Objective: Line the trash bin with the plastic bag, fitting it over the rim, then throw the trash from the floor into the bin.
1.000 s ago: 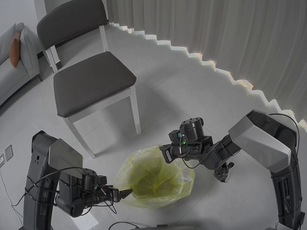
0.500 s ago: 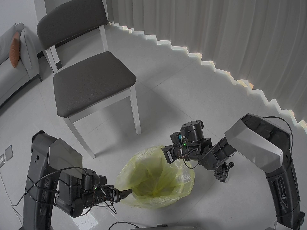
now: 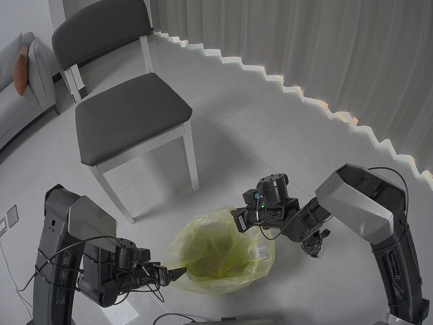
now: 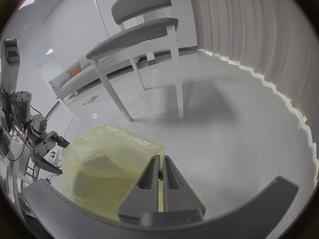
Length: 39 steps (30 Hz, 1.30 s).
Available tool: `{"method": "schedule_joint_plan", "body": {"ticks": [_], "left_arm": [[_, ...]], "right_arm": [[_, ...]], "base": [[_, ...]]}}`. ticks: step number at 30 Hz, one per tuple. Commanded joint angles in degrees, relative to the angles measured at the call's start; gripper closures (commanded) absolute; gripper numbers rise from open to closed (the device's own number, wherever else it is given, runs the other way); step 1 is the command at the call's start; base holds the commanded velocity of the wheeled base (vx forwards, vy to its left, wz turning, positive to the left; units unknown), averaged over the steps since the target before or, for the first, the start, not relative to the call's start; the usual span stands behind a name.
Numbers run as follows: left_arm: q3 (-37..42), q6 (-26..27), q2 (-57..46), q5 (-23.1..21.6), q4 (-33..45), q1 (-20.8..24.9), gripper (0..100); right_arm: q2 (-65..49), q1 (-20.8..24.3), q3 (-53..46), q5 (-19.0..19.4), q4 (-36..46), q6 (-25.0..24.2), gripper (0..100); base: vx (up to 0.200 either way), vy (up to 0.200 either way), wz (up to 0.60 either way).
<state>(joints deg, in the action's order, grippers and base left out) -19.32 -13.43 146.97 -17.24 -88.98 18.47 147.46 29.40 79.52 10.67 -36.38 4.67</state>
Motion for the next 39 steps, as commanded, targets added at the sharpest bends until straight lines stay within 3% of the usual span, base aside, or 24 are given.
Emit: {"method": "schedule_joint_plan", "body": {"ticks": [1, 7, 8, 21, 27, 39], "left_arm": [[-0.01, -0.01, -0.02, 0.01, -1.02, -0.01, 0], [-0.01, -0.01, -0.02, 0.01, -1.02, -0.01, 0], [-0.01, -0.01, -0.02, 0.01, -1.02, -0.01, 0], [-0.10, -0.10, -0.19, 0.01, -1.02, -0.10, 0], [-0.28, -5.46, -2.65, 0.10, -1.02, -0.10, 0], [-0.10, -2.83, -11.53, 1.77, -1.02, -1.07, 0]], "right_arm": [[1.69, -0.66, 0.11, 0.06, -0.19, -0.01, 100], [1.96, -0.14, 0.37, -0.03, -0.71, 0.16, 100], [1.78, -0.05, 0.46, -0.03, -0.89, -0.01, 0], [-7.71, -1.37, -5.43, -0.03, -1.24, -0.10, 0], [-12.63, -4.79, -14.66, -0.12, 1.92, 1.57, 0], [-13.51, -7.17, -19.84, -0.12, 6.93, 2.71, 0]], "base": [[0.000, 0.000, 0.00], [0.000, 0.000, 0.00], [0.000, 0.000, 0.00], [0.000, 0.000, 0.00], [0.000, 0.000, 0.00], [0.000, 0.000, 0.00]]}}
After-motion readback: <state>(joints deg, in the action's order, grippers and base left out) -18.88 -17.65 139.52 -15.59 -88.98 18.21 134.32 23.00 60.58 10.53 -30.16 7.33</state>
